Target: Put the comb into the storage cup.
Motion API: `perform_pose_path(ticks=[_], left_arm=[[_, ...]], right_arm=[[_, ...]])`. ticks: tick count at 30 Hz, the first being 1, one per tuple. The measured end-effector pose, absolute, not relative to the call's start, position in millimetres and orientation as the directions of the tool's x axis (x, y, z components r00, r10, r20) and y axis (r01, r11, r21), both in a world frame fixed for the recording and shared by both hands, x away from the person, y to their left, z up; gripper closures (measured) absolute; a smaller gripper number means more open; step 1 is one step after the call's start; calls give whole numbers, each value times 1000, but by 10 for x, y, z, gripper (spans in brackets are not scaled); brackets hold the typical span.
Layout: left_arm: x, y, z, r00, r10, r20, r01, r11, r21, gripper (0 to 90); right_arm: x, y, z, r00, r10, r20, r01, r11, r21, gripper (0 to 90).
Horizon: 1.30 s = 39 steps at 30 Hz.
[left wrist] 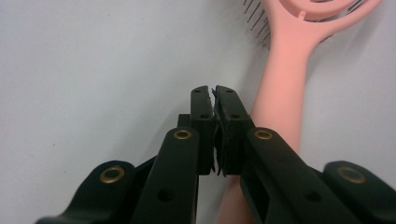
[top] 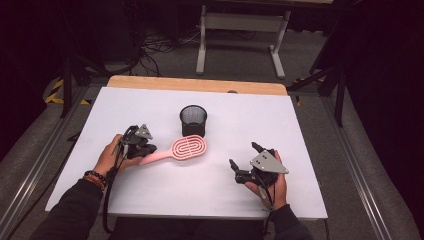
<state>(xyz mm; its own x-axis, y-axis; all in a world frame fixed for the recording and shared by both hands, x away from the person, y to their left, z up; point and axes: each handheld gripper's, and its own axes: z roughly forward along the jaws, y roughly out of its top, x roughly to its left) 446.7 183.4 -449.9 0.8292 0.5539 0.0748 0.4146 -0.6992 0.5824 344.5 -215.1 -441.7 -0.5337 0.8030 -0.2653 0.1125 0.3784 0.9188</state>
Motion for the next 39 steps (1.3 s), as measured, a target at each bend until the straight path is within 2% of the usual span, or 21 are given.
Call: perform_pose_path(ticks=[12, 21, 26, 27, 30, 31, 32, 36, 39], left_arm=[[4339, 1895, -4524, 836, 546, 49, 400, -668, 627, 875], [4315, 1878, -4469, 840, 538, 74, 359, -652, 668, 826], [4309, 1853, -4426, 851, 517, 86, 323, -646, 692, 769], [4304, 1838, -4414, 855, 511, 94, 316, -655, 687, 728], [4299, 1797, -4394, 863, 495, 97, 306, -666, 681, 711], [4297, 1786, -4383, 869, 485, 101, 297, -673, 678, 653], [4294, 1778, -4374, 876, 472, 98, 289, -676, 678, 653], [4291, 1741, -4334, 886, 449, 112, 273, -702, 658, 531], [4304, 1699, -4333, 900, 422, 110, 260, -722, 641, 394]], right_arm=[[3392, -2174, -4398, -524, 809, -267, 103, 371, 923, 103], [3352, -2178, -4395, -515, 813, -272, 102, 373, 922, 104], [3355, -2176, -4408, -516, 812, -273, 111, 379, 919, 104], [3357, -2174, -4409, -517, 811, -273, 113, 381, 918, 104], [3359, -2177, -4410, -521, 810, -271, 118, 383, 916, 114], [3363, -2186, -4408, -525, 808, -268, 122, 383, 916, 118], [3363, -2186, -4408, -525, 808, -268, 122, 383, 916, 118], [3361, -2196, -4406, -522, 811, -264, 125, 379, 917, 118], [3356, -2200, -4401, -524, 808, -269, 124, 384, 915, 128]])
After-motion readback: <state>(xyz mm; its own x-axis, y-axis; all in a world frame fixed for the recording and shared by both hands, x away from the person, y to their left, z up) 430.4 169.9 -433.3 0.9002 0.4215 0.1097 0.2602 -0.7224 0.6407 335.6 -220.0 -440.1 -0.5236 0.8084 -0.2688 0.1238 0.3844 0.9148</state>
